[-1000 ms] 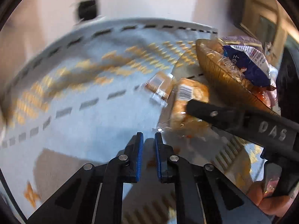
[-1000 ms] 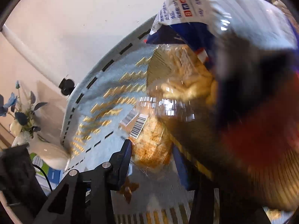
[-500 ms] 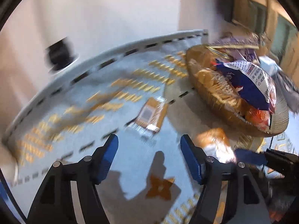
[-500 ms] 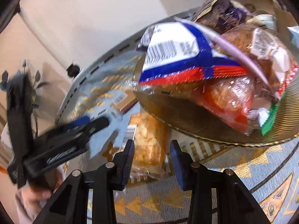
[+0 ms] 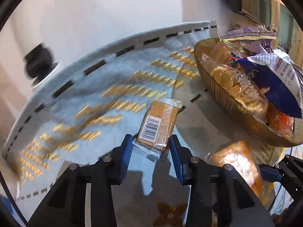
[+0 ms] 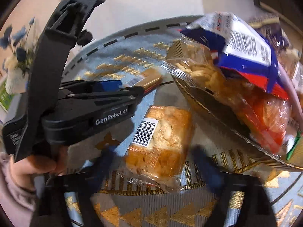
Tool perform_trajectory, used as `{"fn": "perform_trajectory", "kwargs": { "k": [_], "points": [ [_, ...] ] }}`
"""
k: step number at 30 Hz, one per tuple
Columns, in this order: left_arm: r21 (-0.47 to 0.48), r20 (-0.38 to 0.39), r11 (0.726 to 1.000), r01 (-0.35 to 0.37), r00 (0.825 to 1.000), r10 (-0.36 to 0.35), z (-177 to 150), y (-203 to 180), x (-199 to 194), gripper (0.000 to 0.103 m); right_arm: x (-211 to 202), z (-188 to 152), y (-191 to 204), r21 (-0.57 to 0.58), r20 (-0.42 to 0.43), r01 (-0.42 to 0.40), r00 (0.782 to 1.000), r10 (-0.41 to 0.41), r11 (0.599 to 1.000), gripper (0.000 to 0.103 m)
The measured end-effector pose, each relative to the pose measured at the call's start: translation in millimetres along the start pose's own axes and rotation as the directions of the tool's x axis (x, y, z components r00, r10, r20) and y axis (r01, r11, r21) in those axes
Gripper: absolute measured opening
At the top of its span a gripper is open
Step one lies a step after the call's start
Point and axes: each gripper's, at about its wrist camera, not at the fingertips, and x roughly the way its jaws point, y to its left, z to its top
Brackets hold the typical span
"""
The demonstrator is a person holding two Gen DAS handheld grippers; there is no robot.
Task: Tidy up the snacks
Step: 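Grasp the small bagged pastry with the left tool while the right tool grasps the larger pastry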
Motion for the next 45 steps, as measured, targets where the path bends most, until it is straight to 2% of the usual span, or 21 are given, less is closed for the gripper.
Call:
{"fn": "perform_trajectory", "kwargs": {
  "k": [5,6,8,10,13,15,17,20,21,23,24,27,29,30,31,33,45],
  "points": [
    [-0.08,0.023,0.994,-0.072,0.997,0.074,-27,8,-43,0.037,-15,-11,-13,0.045,-0.013,-0.07,0.997,0.07,0.997,0.057],
    [-0.106,0.016,0.99,-0.092,0.995,0.095,-36,11,-51,0.037,-21,-15,-16,0.051,-0.019,-0.101,0.995,0.102,0.994,0.056],
    [-0.153,-0.028,0.984,-0.095,0.995,0.092,-54,12,-67,0.037,-29,-23,-18,0.058,-0.032,-0.172,0.984,0.174,0.983,0.056],
    [-0.222,-0.062,0.97,-0.102,0.994,0.09,-75,10,-83,0.037,-32,-28,-17,0.046,-0.046,-0.219,0.974,0.221,0.975,0.056],
    [-0.299,-0.069,0.945,-0.133,0.991,0.118,-102,6,-101,0.037,-46,-40,-17,0.016,-0.068,-0.241,0.968,0.241,0.97,0.056],
    [-0.332,-0.063,0.932,-0.147,0.989,0.134,-122,0,-111,0.037,-48,-43,-10,-0.016,-0.086,-0.23,0.97,0.228,0.973,0.056],
    [-0.332,-0.072,0.93,-0.158,0.987,0.142,-134,-7,-111,0.037,-47,-46,-5,-0.067,-0.113,-0.205,0.974,0.197,0.976,0.057],
    [-0.328,-0.098,0.932,-0.154,0.987,0.128,-141,-13,-100,0.041,-49,-53,-4,-0.126,-0.116,-0.158,0.983,0.144,0.979,0.064],
    [-0.331,-0.106,0.93,-0.161,0.986,0.133,-140,-12,-96,0.047,-50,-54,-4,-0.135,-0.117,-0.133,0.986,0.118,0.982,0.074],
    [-0.34,-0.124,0.924,-0.174,0.982,0.139,-140,-8,-92,0.064,-49,-54,-2,-0.144,-0.1,-0.084,0.993,0.07,0.986,0.084],
    [-0.345,-0.129,0.924,-0.168,0.983,0.13,-140,-5,-88,0.076,-48,-53,-3,-0.144,-0.096,-0.074,0.994,0.061,0.987,0.084],
    [-0.33,-0.103,0.932,-0.152,0.987,0.124,-138,-4,-85,0.077,-40,-50,-4,-0.131,-0.082,-0.05,0.996,0.039,0.99,0.088],
    [-0.32,-0.092,0.937,-0.142,0.989,0.119,-136,-3,-81,0.083,-35,-49,0,-0.148,-0.073,-0.017,0.997,0.006,0.989,0.094],
    [-0.331,-0.093,0.935,-0.131,0.99,0.105,-135,0,-78,0.088,-32,-48,4,-0.166,-0.082,-0.006,0.997,-0.008,0.986,0.1],
    [-0.332,-0.106,0.932,-0.145,0.988,0.116,-133,2,-76,0.097,-29,-48,7,-0.178,-0.093,-0.002,0.996,-0.015,0.984,0.103],
    [-0.355,-0.132,0.922,-0.154,0.985,0.114,-131,7,-70,0.103,-27,-46,6,-0.178,-0.094,0.005,0.995,-0.023,0.984,0.103],
    [-0.367,-0.129,0.914,-0.172,0.983,0.133,-134,5,-72,0.103,-29,-47,5,-0.177,-0.092,0.017,0.995,-0.033,0.984,0.103]
  ]
}}
